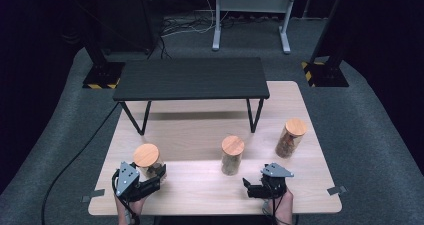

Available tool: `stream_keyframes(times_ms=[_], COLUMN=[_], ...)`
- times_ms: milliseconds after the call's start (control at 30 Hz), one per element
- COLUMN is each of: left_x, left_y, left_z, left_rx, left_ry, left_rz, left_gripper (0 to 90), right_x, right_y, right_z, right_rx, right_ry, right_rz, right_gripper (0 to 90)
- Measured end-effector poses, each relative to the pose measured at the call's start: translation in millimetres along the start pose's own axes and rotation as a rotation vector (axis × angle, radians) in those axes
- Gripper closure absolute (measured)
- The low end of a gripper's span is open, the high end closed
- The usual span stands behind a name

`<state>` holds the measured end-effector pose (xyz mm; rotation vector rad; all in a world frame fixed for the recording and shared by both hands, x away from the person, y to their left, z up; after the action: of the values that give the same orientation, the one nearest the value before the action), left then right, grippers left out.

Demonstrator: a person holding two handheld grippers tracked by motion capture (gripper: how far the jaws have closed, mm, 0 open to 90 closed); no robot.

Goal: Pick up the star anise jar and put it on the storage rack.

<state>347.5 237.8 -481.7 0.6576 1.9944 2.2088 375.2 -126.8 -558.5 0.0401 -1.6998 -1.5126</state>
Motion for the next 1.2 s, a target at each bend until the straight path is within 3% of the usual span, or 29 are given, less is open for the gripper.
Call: stream_keyframes(times_ms=[200,1200], left_x=[0.0,-15.3], left_y=[3.7,15.9], left_z=[-3.5,13.7], left_rx=[-0.014,-0.002], left_ry=[-0.001,0.018], left_rz=[-0.01,-0.008], left_gripper=[25.1,25.1], right_x=[0.3,-0.6], right_y=[0.1,-0.3], right_z=[-0.1,0.5], right_rx=[0.0,0.003], right_ry=[-0.003,0.004], right_rz=[-0.004,0.008], right_gripper=[1.2,1.2])
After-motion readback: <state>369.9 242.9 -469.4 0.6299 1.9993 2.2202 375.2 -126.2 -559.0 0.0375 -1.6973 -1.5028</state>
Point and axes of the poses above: each handheld gripper's, and its own axes: x roughly backward along the jaws, y roughly out of its top, z roughly to its left, the point moved 6 cm from there along -x, roughly forward along the jaws, and after that the axes turned 6 degrees about y, right-handed, at the moved point
